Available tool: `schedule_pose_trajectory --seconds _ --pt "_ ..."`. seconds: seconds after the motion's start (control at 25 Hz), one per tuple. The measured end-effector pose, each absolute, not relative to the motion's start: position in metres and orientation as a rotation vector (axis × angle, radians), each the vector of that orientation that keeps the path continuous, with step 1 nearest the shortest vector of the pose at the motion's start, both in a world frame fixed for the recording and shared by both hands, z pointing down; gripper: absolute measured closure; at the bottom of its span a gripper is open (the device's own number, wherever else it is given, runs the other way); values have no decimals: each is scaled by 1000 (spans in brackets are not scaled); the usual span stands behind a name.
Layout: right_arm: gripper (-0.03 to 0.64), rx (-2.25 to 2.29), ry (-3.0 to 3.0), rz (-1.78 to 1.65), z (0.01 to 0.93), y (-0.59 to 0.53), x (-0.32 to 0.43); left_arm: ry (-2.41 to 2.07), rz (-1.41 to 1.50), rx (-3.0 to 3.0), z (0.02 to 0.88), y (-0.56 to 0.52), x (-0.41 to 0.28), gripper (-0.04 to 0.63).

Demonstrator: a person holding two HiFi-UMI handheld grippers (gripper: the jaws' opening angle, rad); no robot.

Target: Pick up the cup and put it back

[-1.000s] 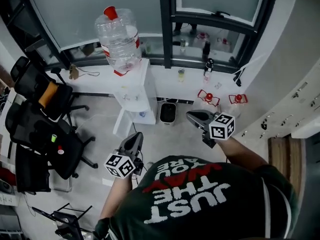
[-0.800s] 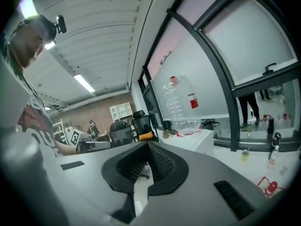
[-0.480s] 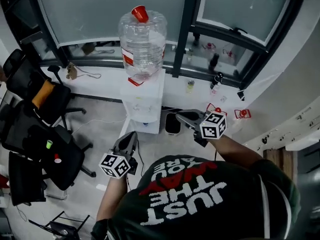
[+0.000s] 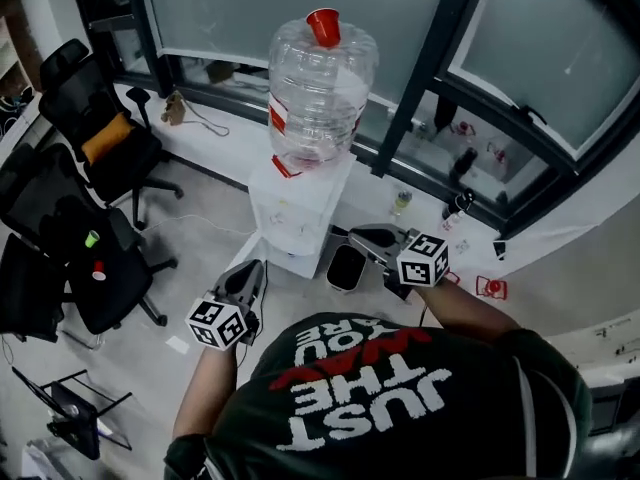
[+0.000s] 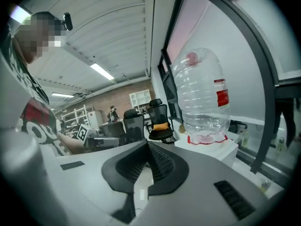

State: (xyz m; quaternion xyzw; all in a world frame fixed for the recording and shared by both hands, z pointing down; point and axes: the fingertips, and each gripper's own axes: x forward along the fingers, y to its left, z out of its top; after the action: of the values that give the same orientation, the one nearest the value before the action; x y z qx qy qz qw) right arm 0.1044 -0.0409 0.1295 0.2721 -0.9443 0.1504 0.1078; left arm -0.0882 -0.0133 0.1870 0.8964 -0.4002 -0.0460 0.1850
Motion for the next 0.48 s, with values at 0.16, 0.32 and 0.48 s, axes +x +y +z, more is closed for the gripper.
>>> schedule_pose_trajectory --seconds 0.16,0.32,0.48 --pt "584 555 -2767 366 156 -67 140 -1346 -216 2374 212 -28 -56 594" --pt "584 384 -2746 366 184 -79 163 -1449 -254 2164 252 -38 -29 594" --pt "584 306 -2720 380 224 -96 159 -1471 -179 2112 293 -54 -13 594"
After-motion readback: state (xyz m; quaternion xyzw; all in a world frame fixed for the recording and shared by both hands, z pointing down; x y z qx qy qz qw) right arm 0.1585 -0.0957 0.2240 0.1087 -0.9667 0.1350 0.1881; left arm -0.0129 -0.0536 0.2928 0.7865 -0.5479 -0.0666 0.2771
